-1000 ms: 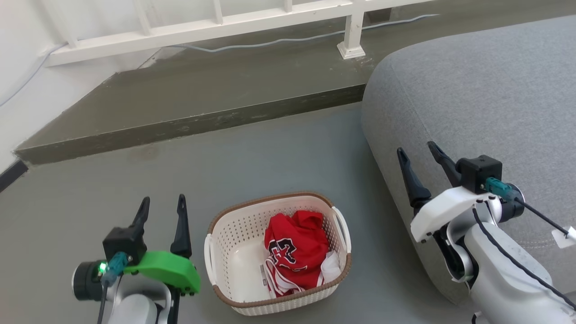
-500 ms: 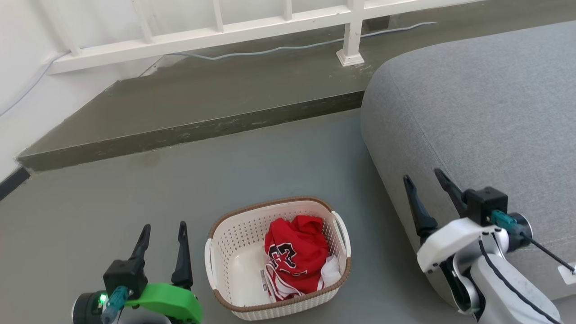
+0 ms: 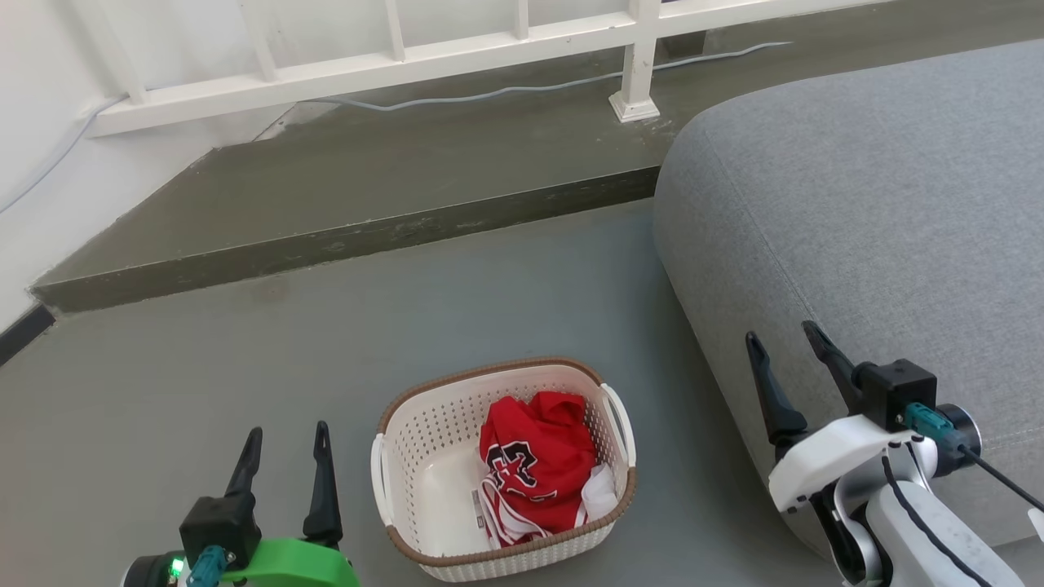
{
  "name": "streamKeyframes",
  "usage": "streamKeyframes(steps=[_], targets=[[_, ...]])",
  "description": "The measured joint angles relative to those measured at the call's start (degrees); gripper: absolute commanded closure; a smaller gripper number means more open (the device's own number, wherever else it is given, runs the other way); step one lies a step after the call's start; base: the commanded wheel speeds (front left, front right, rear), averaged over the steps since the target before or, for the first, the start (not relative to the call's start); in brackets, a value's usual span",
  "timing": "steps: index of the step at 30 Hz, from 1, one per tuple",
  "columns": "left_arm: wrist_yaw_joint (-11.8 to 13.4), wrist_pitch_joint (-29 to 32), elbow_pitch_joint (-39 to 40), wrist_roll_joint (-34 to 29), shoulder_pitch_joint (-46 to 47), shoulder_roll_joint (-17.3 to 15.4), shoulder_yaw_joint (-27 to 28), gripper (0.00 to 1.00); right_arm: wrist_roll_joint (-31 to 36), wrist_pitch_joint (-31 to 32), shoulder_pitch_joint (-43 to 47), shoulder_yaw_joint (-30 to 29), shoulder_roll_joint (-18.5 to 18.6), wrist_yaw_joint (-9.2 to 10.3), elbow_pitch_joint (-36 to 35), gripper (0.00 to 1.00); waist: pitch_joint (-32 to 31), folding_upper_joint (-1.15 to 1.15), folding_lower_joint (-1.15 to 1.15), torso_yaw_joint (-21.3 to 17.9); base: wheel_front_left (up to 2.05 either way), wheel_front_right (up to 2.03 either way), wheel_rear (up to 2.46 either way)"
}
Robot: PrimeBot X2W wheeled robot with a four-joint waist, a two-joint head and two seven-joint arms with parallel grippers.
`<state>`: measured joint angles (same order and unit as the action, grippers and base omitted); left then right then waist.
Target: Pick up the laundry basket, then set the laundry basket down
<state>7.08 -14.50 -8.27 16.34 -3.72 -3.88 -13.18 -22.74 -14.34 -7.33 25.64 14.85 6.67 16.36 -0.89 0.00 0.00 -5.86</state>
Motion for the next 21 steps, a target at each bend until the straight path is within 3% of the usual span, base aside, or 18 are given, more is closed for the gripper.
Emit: streamKeyframes(steps=[17,18,21], targets=[[0.00,0.00,2.29,-0.99,-2.68,0.63,0.26,0.00,1.80,0.00,2.94,-1.56,-0.19,0.09,-2.22,0.00,0.15,0.00,0.00,0.02,0.00,0.00,0.00],[0.00,0.00,2.56,-0.97,-2.79,0.64,0.23,1.00,1.80,0.00,3.15,-1.70,-0.34,0.09,-2.37,1.00,0.16,0.00,0.00,0.03,0.00,0.00,0.00],[-0.01,0.34,0.89,-0.93,-2.99,1.05,-0.04,1.00,1.78,0.07,4.06,-1.20,-1.03,-0.02,-1.08,1.00,0.17,0.00,0.00,0.04,0.00,0.00,0.00]])
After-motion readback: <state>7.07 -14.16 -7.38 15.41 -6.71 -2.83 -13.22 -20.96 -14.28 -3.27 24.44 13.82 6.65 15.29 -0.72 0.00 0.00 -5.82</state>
